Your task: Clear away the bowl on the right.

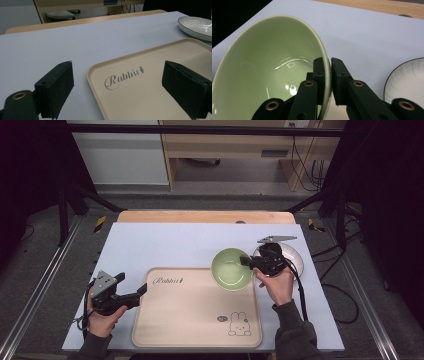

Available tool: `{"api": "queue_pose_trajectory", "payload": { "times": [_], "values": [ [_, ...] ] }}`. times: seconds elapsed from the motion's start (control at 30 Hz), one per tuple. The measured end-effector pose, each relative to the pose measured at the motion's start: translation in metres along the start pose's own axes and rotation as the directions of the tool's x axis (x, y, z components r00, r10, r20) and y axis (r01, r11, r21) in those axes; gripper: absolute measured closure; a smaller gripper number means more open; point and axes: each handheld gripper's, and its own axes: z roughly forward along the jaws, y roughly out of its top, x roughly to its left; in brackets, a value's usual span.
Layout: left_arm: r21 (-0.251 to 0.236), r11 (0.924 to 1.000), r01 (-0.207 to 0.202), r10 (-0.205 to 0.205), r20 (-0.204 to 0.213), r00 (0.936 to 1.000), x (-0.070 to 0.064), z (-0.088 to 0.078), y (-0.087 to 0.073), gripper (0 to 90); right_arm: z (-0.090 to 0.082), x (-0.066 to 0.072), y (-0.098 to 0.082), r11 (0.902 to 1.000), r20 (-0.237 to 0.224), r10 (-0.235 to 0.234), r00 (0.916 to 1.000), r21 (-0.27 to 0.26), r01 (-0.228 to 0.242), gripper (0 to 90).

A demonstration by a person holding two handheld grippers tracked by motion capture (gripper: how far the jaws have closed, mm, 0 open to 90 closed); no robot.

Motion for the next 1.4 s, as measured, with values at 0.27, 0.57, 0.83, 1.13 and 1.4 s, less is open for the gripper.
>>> {"api": "queue_pose_trajectory", "payload": {
  "times": [0.27,0.57,0.83,1.13,1.4],
  "values": [
    [0.0,1.0,0.0,0.0,0.0,1.0,0.0,0.0,0.0,10.3,0.009,0.011,-0.001,0.9995,-0.025,-0.022,0.9995,0.022,0.022,82.7],
    [0.0,1.0,0.0,0.0,0.0,1.0,0.0,-0.001,0.0,10.2,0.024,0.024,-0.003,0.9968,-0.056,-0.045,0.9974,0.063,0.049,82.7],
    [-0.001,1.0,0.0,0.0,0.001,1.0,0.0,-0.001,0.0,10.3,0.031,0.031,-0.005,0.9947,-0.079,-0.056,0.9953,0.082,0.062,82.6],
    [-0.001,1.0,0.0,0.0,0.001,1.0,0.0,-0.001,0.0,10.3,0.038,0.036,-0.007,0.9917,-0.097,-0.075,0.9925,0.097,0.084,82.7],
    [-0.002,1.0,0.0,0.0,0.001,1.0,0.0,-0.001,0.001,10.3,0.046,0.04,-0.009,0.9886,-0.1,-0.072,0.9924,0.125,0.084,82.6]
  ]
}}
